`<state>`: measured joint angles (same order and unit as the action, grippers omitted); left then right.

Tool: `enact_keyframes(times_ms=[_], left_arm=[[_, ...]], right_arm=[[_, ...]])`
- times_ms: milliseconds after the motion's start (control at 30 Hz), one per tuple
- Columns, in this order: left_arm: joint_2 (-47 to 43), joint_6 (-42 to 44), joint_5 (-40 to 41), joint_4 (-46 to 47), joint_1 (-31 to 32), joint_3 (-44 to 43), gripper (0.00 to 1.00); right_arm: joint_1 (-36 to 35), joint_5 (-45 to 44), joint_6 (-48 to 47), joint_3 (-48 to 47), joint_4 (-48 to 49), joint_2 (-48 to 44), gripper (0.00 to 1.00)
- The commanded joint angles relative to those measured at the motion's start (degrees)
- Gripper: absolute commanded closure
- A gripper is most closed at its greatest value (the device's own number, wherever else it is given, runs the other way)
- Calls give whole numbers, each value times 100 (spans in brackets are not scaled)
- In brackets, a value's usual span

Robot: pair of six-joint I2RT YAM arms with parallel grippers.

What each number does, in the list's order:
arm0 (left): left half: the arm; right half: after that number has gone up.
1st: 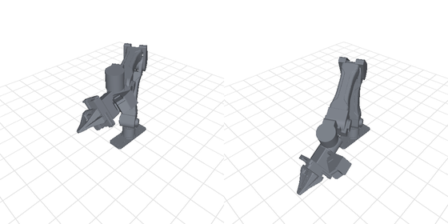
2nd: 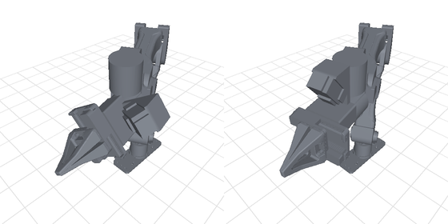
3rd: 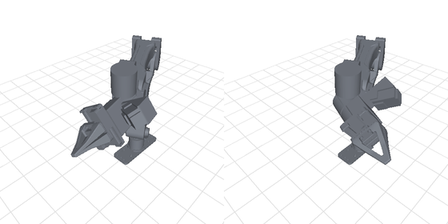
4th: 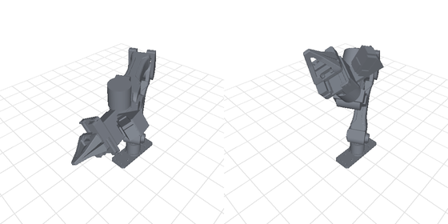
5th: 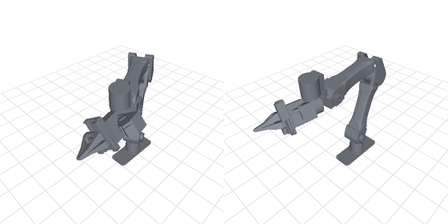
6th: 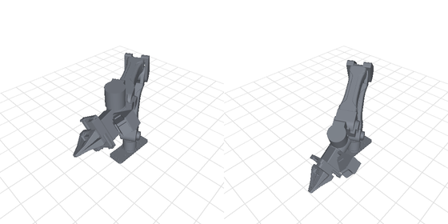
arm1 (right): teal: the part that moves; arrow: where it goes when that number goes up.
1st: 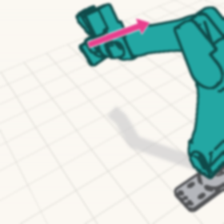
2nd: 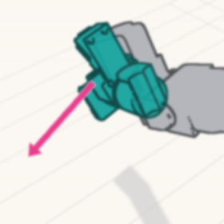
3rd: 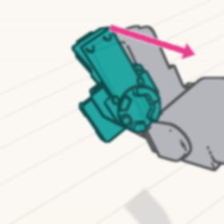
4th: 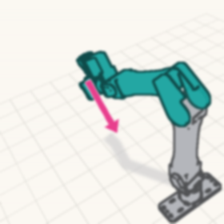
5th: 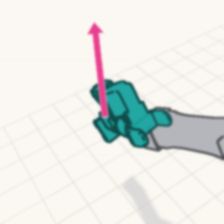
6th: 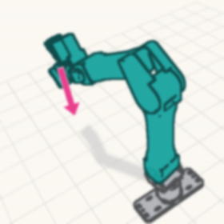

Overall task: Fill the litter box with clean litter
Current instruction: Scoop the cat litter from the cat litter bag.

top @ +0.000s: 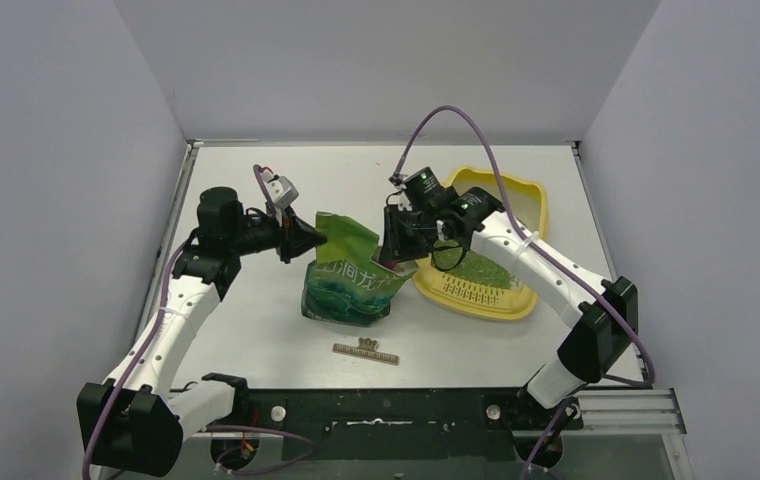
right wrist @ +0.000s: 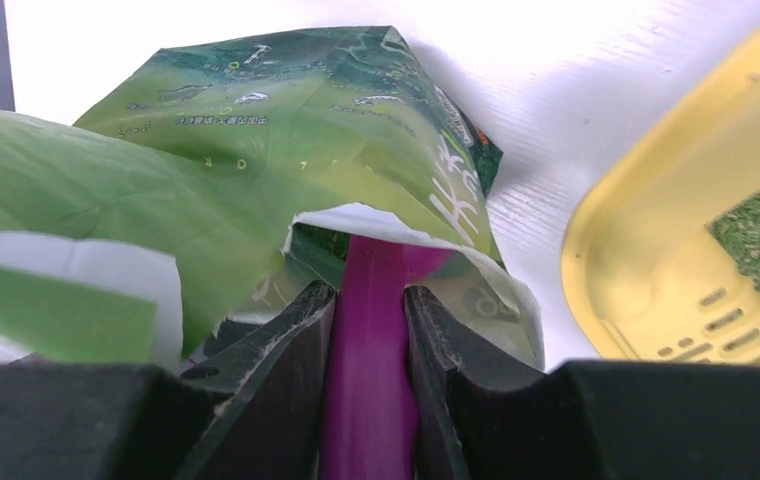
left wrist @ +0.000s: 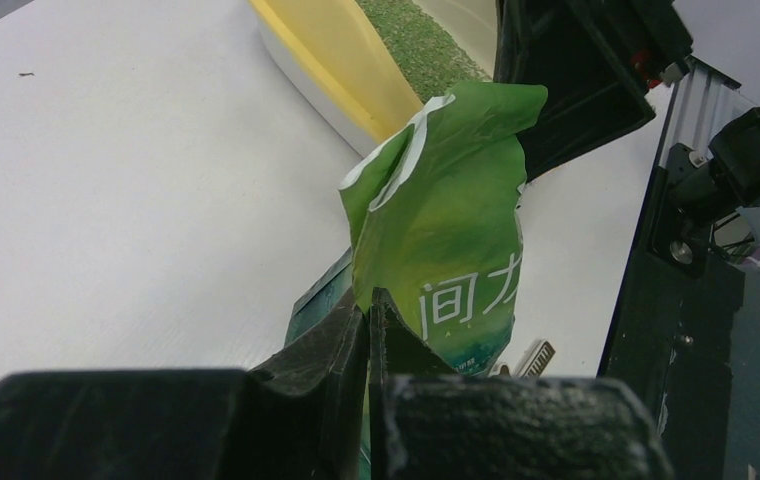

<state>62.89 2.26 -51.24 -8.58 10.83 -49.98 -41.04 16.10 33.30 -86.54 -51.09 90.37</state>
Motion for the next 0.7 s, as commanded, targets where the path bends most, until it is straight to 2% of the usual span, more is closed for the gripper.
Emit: enact_keyframes(times_ms=[0, 133, 400, 667], left_arm=[[-20, 109, -92, 128, 6, -78, 100], [-9, 115, -80, 100, 5, -82, 100], [-7, 139, -47, 75, 16, -89, 100], [12, 141, -47, 67, 14, -91, 100]], right_arm=[[-335, -350, -24, -121, -47, 360, 100], [-379, -518, -30, -241, -91, 356, 100], [-375, -1802, -344, -1271, -1339, 253, 100], [-520, -1654, -419, -1012, -1410, 637, 100]])
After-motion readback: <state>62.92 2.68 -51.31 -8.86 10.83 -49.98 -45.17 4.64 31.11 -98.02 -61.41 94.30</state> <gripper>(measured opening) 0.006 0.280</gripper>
